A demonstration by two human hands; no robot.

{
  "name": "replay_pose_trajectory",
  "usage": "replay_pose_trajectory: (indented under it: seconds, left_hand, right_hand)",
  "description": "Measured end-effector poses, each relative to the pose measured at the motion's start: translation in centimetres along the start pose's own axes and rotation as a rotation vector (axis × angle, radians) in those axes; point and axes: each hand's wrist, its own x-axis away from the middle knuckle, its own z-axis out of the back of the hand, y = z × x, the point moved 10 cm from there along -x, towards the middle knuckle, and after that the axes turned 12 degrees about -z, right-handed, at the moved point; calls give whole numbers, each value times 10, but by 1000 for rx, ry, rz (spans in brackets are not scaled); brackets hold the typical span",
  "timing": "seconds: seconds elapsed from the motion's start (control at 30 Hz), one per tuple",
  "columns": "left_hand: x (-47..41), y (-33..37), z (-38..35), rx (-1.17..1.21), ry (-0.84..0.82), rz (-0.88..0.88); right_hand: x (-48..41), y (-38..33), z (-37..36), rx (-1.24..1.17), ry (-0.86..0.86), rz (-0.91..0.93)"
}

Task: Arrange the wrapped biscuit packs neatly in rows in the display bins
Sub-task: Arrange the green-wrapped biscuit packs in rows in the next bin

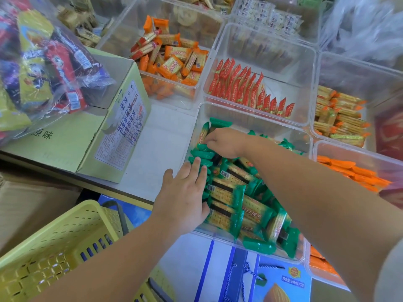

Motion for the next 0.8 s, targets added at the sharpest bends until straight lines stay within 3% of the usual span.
replay_pose_trajectory:
  seconds: [0.13,0.33,0.5,0.8]
  left_hand:
    - [-1,0,-1,-1,-3,1]
    - [0,-1,0,4,0,3]
    - [1,-1,1,10,1,3]
    - [0,-1,0,9,-3,1]
  right_hand:
    - [-2,9,13,-81,127,-45]
    - [-9,1,17,302,223,-154]
    - [-8,-11,17,476,264,-121]
    - [-10,-14,13,556,328,-38]
